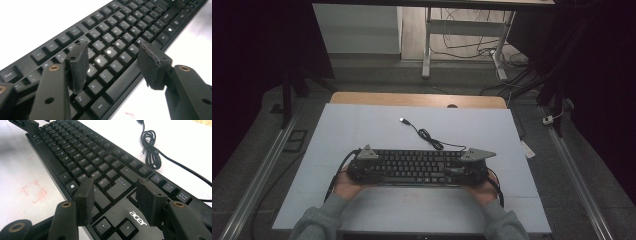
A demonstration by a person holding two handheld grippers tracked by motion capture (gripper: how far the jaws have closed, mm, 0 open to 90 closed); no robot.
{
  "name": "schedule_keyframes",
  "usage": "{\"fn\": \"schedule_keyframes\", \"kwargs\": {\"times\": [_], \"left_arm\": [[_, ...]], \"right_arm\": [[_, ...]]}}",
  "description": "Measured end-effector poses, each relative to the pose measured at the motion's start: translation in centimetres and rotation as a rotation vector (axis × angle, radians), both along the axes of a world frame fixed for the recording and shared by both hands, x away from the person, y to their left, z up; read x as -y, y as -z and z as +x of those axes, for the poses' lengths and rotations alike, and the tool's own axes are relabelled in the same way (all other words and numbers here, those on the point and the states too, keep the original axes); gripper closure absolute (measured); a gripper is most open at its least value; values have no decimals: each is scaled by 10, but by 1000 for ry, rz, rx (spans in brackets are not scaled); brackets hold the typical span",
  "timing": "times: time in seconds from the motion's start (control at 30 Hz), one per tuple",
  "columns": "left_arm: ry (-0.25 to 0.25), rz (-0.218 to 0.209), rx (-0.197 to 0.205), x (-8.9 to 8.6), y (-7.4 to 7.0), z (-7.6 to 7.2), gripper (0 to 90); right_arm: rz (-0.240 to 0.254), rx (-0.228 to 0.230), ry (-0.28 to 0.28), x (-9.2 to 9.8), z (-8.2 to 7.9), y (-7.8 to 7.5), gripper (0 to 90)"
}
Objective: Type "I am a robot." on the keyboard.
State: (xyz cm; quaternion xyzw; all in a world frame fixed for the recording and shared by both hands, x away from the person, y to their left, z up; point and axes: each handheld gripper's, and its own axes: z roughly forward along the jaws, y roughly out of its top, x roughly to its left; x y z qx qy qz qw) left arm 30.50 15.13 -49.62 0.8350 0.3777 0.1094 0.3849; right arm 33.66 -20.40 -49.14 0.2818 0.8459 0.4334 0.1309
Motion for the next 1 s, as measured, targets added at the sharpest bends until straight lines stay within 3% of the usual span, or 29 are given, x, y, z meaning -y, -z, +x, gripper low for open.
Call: {"fn": "schedule_keyframes", "kwargs": {"times": [0.57,1.0], "left_arm": [[45,15,-10,16,7,5,888],[54,49,-26,29,15,9,891]], "right_arm": [[-3,-3,-2,-1,0,1,495],[-9,-7,-1,-1,1,2,495]]}}
